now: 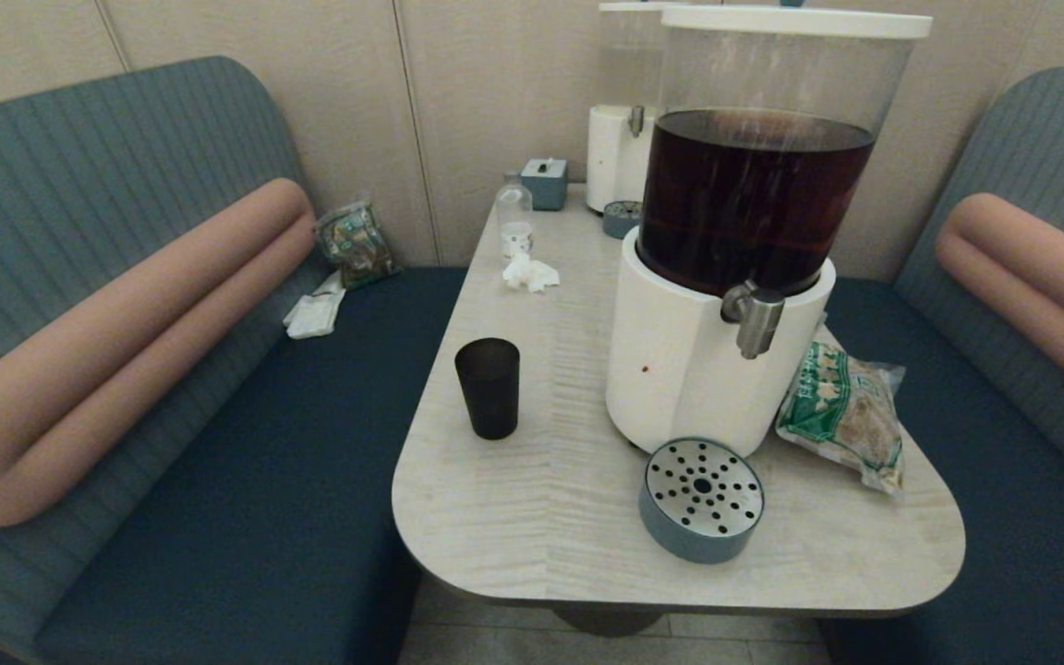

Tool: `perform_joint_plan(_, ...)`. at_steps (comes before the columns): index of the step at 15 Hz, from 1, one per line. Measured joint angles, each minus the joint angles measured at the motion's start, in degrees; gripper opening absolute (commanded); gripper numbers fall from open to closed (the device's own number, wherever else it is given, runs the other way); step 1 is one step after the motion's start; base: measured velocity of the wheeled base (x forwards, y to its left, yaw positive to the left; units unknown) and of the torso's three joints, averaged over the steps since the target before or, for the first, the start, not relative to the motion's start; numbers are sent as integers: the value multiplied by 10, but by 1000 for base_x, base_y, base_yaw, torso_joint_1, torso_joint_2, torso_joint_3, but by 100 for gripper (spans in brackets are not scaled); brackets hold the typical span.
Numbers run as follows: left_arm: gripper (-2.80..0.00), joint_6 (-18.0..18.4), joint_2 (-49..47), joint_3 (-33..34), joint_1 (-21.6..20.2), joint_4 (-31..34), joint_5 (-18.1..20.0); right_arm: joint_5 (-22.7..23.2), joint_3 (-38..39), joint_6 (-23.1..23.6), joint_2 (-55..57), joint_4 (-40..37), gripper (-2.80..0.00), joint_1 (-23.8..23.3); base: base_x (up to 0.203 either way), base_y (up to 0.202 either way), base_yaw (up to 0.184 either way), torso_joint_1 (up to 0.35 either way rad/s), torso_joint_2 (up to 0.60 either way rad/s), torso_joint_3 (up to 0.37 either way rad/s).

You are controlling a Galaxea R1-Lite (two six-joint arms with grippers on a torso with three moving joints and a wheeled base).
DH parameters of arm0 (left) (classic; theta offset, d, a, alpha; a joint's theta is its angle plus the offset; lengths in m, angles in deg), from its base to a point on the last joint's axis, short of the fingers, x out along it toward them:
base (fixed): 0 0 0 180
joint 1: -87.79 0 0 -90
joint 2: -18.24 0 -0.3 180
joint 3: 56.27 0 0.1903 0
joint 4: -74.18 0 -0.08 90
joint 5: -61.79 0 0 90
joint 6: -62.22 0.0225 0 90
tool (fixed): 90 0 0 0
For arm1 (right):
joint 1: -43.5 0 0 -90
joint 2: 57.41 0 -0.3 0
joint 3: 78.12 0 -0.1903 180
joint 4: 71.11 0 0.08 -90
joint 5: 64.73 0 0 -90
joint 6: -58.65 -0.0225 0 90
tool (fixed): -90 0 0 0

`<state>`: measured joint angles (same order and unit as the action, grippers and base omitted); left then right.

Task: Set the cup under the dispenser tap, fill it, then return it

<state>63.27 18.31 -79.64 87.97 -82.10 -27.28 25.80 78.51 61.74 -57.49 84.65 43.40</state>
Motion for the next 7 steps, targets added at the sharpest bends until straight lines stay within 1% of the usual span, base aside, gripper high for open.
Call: perform_joint_plan(7,-280,-3,0,0,0,-1,-2,2,0,5,0,0,-280,0,0,0,0,0,0,0)
